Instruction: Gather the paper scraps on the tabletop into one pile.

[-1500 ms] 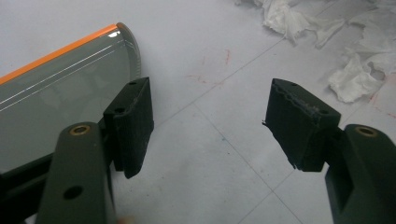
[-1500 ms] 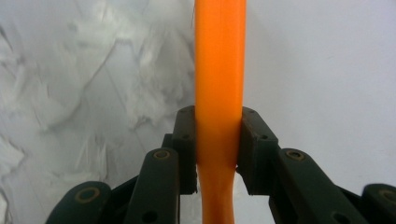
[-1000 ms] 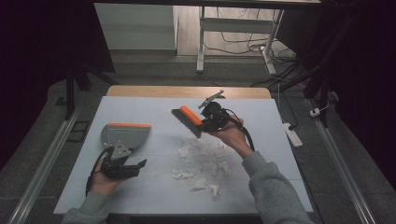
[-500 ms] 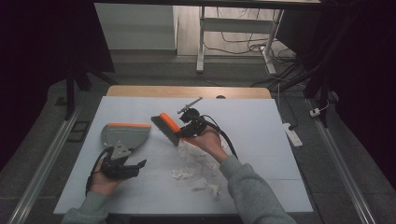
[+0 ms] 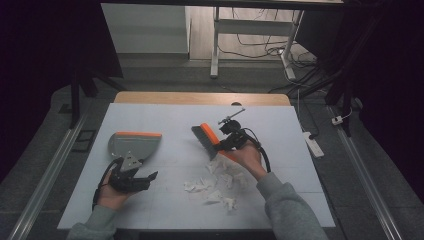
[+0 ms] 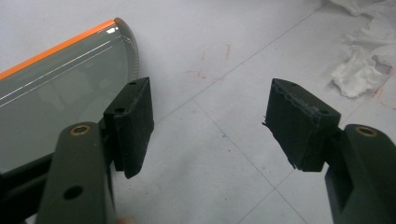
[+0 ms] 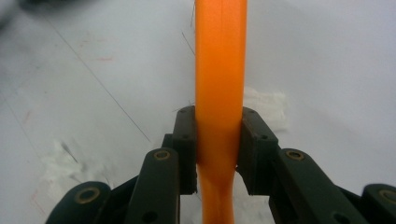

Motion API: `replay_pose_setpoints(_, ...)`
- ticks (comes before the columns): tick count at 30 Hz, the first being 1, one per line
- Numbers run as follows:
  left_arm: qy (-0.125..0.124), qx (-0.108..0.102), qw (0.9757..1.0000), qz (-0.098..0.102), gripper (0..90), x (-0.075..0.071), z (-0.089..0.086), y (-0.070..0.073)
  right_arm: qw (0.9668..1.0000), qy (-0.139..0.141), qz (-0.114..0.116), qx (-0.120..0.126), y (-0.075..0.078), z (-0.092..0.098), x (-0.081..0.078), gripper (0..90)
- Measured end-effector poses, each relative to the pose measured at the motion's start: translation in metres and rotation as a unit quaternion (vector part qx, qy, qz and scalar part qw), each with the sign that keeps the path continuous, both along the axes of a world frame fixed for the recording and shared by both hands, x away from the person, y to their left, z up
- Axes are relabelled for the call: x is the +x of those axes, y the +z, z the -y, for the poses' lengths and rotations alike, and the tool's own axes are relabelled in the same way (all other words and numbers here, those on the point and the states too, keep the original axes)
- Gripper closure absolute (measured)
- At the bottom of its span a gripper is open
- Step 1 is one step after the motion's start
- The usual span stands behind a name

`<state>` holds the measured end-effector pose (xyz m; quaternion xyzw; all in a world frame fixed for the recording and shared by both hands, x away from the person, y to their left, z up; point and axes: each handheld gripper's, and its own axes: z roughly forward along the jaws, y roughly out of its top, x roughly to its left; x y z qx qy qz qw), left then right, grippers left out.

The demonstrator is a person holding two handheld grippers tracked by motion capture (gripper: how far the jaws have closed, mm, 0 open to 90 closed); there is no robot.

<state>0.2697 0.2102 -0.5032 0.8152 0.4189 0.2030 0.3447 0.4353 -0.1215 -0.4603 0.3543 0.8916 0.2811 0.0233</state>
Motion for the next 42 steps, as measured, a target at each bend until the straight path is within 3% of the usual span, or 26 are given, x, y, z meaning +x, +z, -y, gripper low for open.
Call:
replay_pose_setpoints(3, 0.000, 0.000, 1.0000, -0.001, 32.8, 0.001, 0.001, -0.001, 0.9999, 0.003, 0.016, 0.005, 0.010, 0.010, -0.004, 71.0)
replay_pose_setpoints(8, 0.001, 0.000, 1.0000, -0.002, 32.8, 0.000, 0.000, 0.000, 0.9974, 0.012, 0.048, 0.052, 0.037, 0.015, -0.011, 70.9)
replay_pose_setpoints(13, 0.004, -0.003, 1.0000, 0.000, 32.8, 0.000, -0.001, 0.000, 0.9959, 0.029, 0.056, 0.065, 0.050, 0.009, -0.022, 70.9)
replay_pose_setpoints(19, 0.003, -0.003, 1.0000, -0.002, 32.8, 0.000, -0.002, -0.001, 0.9959, 0.068, 0.035, 0.048, 0.042, -0.003, -0.041, 70.9)
replay_pose_setpoints(24, 0.005, -0.003, 1.0000, -0.003, 32.9, 0.001, -0.002, -0.001, 0.9930, 0.111, 0.014, 0.038, 0.035, -0.017, -0.063, 70.9)
replay_pose_setpoints(31, 0.008, -0.005, 1.0000, -0.003, 32.9, 0.000, -0.004, -0.001, 0.9851, 0.170, -0.010, 0.022, 0.030, -0.031, -0.095, 70.9)
replay_pose_setpoints(36, 0.010, -0.006, 0.9999, 0.000, 32.9, 0.000, -0.005, 0.000, 0.9801, 0.197, -0.025, 0.005, 0.024, -0.038, -0.109, 70.9)
replay_pose_setpoints(42, 0.013, -0.007, 0.9999, -0.001, 32.9, 0.000, -0.006, 0.000, 0.9719, 0.229, -0.047, -0.027, 0.011, -0.045, -0.122, 70.9)
